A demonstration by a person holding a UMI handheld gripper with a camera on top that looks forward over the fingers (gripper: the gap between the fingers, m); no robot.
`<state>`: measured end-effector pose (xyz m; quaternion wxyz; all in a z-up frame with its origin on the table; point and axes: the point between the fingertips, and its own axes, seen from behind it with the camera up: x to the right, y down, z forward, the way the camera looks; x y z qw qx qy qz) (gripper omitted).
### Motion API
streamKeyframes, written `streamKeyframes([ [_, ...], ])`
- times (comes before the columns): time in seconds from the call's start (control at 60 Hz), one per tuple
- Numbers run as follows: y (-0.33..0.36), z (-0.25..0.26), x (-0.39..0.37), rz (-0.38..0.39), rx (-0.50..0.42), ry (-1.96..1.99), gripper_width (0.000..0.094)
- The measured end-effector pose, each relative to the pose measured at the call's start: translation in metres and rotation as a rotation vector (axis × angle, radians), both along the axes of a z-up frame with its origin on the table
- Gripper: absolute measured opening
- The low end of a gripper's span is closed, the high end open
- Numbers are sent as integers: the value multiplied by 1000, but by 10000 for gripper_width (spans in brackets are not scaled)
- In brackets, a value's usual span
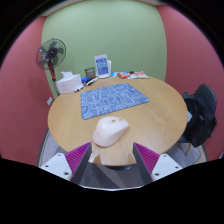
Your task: Arrange mouse
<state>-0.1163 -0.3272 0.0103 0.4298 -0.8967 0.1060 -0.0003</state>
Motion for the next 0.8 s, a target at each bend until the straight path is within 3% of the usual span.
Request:
streamKeyframes([
  [0.333, 82, -16, -4, -43, -15, -15, 815],
  [0.4, 90, -19, 2, -49, -21, -53, 769],
  [0.467, 96, -21, 9, -53, -29, -103, 632],
  [0.583, 103, -19, 10, -67, -27, -94, 493],
  [0.683, 100, -17, 13, -68, -35, -114, 423],
  [0.8, 93, -6, 7, -25, -44, -86, 404],
])
